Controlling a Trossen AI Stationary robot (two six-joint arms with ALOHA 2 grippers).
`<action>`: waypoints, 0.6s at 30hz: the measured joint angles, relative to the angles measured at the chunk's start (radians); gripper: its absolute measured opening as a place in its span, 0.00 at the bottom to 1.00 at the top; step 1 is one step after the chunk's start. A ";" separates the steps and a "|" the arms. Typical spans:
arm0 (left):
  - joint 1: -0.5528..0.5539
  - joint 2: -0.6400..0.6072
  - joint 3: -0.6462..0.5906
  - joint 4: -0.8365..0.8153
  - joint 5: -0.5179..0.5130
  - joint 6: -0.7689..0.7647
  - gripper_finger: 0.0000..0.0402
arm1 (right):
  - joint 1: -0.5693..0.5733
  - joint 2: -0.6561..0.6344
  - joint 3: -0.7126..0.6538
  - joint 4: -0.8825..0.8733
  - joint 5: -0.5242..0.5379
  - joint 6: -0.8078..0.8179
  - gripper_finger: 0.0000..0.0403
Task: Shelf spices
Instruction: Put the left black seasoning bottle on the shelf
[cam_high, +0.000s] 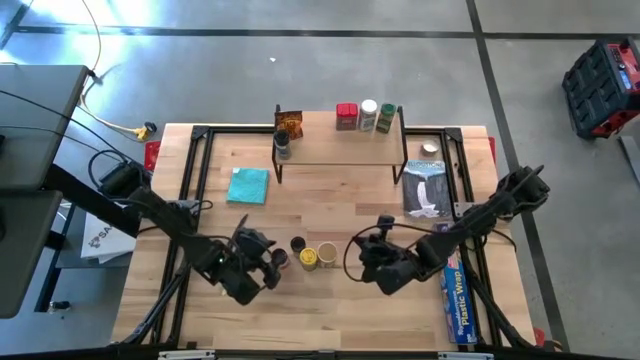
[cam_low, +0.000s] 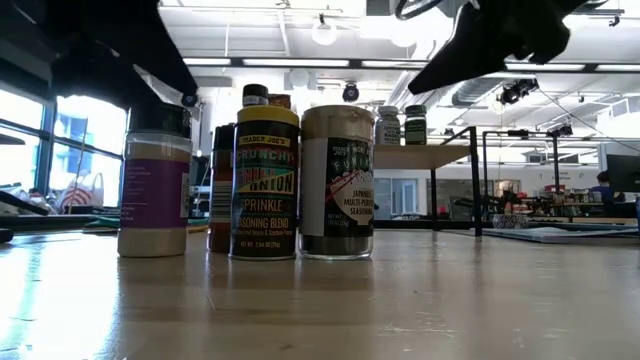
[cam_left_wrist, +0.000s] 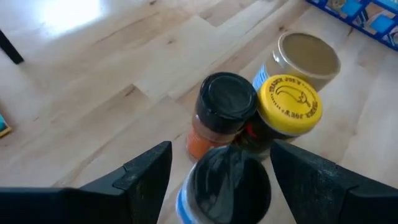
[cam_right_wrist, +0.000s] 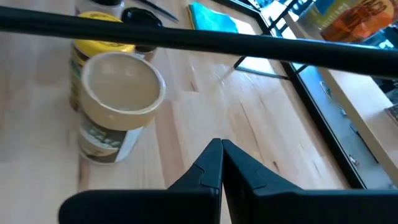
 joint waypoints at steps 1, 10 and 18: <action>0.012 0.002 0.000 0.007 0.014 0.015 0.66 | -0.006 0.000 -0.005 0.002 0.000 0.006 0.00; 0.111 0.028 -0.001 0.009 0.223 0.137 0.66 | -0.030 0.000 -0.009 0.002 -0.003 0.017 0.00; 0.130 0.004 0.027 -0.029 0.324 0.273 0.64 | -0.026 0.000 -0.009 0.002 -0.005 0.015 0.00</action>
